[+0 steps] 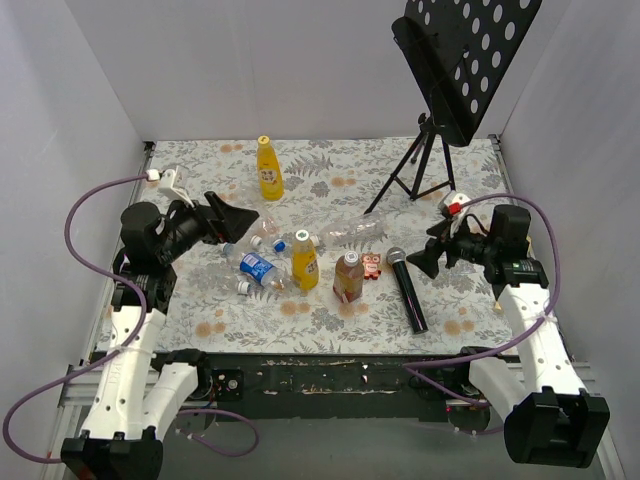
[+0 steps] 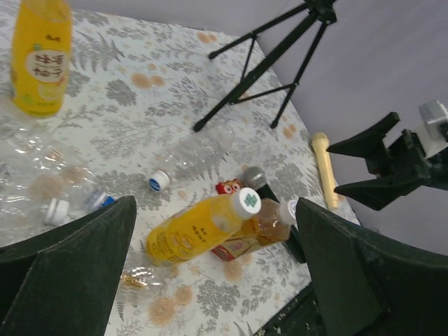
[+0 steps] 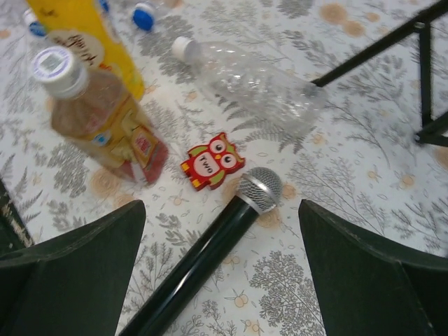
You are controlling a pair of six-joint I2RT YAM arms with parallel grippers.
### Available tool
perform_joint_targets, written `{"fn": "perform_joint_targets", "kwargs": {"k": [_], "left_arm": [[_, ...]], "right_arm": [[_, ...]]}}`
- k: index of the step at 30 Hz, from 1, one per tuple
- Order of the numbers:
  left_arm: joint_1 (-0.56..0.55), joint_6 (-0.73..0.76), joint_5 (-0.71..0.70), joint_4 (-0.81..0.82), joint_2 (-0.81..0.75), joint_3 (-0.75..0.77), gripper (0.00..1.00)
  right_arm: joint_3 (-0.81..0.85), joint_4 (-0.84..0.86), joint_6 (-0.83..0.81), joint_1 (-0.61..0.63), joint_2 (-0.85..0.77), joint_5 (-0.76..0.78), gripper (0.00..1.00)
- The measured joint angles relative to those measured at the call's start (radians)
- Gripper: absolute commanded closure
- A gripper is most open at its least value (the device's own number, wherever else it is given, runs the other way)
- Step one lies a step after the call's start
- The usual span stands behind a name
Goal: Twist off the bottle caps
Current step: Pick up the plastic bottle at the center of the board.
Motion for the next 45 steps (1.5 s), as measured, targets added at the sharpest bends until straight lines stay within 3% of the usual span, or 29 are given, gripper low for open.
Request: {"fn": "perform_joint_targets", "kwargs": {"k": [4, 7, 13, 23, 34, 45], "left_arm": [[-0.033, 0.003, 0.069, -0.059, 0.039, 0.059, 0.02], [-0.126, 0.020, 0.059, -0.114, 0.079, 0.120, 0.02], [-0.485, 0.066, -0.147, -0.238, 0.223, 0.287, 0.02], [-0.804, 0.129, -0.468, -0.393, 0.547, 0.533, 0.15], [-0.960, 0.174, -0.644, -0.506, 0.841, 0.698, 0.37], [-0.988, 0.189, -0.724, -0.599, 0.920, 0.751, 0.55]], "right_arm": [[-0.002, -0.130, -0.245, 0.014, 0.001, -0.157, 0.02], [-0.023, -0.208, -0.399, 0.016, 0.003, -0.266, 0.02], [-0.036, -0.263, -0.521, 0.016, 0.042, -0.345, 0.02], [-0.074, -0.265, -0.574, 0.016, 0.070, -0.404, 0.02], [-0.085, -0.264, -0.595, 0.016, 0.087, -0.407, 0.02], [-0.103, -0.262, -0.597, 0.016, 0.098, -0.412, 0.02]]}}
